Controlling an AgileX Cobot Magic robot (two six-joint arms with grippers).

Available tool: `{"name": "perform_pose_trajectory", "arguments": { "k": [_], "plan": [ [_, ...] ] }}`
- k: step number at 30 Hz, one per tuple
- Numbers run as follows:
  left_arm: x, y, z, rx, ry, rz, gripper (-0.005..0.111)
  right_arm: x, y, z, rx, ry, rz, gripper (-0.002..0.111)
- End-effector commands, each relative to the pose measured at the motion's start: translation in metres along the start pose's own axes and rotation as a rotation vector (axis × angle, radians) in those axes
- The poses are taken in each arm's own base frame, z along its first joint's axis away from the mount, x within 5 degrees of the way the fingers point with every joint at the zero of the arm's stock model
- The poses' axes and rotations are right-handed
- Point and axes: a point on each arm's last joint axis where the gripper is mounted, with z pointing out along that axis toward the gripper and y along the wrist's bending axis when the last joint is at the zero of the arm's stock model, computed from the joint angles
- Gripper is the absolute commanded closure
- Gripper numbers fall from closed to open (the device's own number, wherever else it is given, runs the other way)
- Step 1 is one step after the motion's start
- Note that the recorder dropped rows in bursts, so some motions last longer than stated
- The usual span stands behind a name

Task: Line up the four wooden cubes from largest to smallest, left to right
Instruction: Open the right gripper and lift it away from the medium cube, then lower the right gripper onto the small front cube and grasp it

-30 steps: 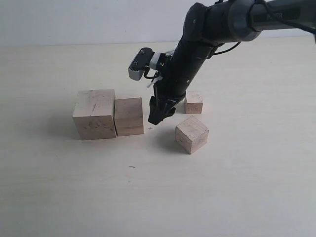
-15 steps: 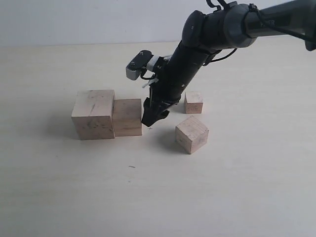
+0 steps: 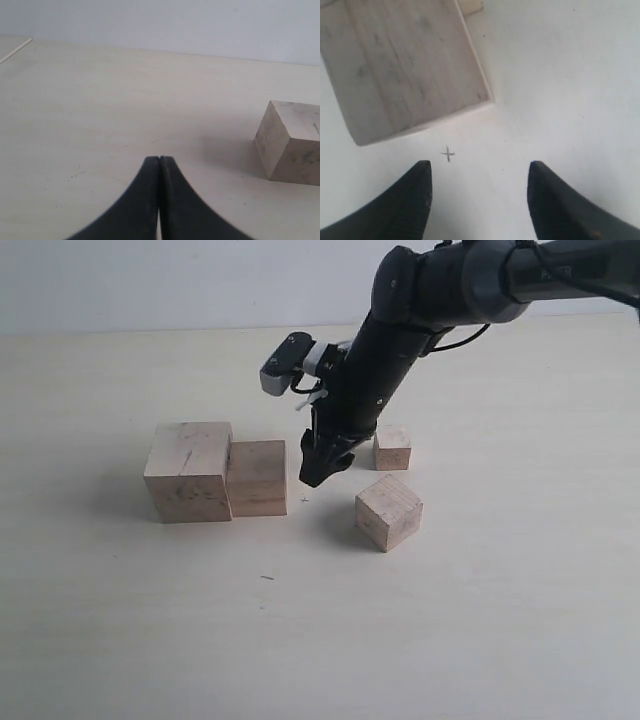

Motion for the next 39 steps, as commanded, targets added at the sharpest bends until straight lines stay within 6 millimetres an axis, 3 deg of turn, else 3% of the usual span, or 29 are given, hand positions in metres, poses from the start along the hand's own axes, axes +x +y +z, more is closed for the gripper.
{"name": "perform_pose_trajectory", "arguments": {
  "k": [1, 5, 13, 18, 31, 39],
  "plan": [
    [-0.001, 0.0, -0.001, 0.003, -0.017, 0.003, 0.107, -0.007, 0.007, -0.035, 0.042, -0.018, 0.077, 0.054],
    [-0.001, 0.0, -0.001, 0.003, -0.017, 0.003, 0.107, -0.01, 0.019, -0.064, 0.019, -0.02, 0.149, 0.054],
    [-0.001, 0.0, -0.001, 0.003, -0.017, 0.003, 0.107, -0.02, 0.037, -0.117, 0.056, -0.127, 0.129, 0.054],
    [-0.001, 0.0, -0.001, 0.003, -0.017, 0.003, 0.107, -0.026, 0.039, -0.134, 0.097, -0.225, 0.366, 0.054],
    [-0.001, 0.0, -0.001, 0.003, -0.017, 0.003, 0.107, 0.05, 0.076, -0.119, 0.17, -0.131, 0.574, 0.054],
    [-0.001, 0.0, -0.001, 0.003, -0.017, 0.003, 0.107, 0.06, 0.078, -0.116, 0.189, -0.059, 0.553, 0.054]
  ]
}}
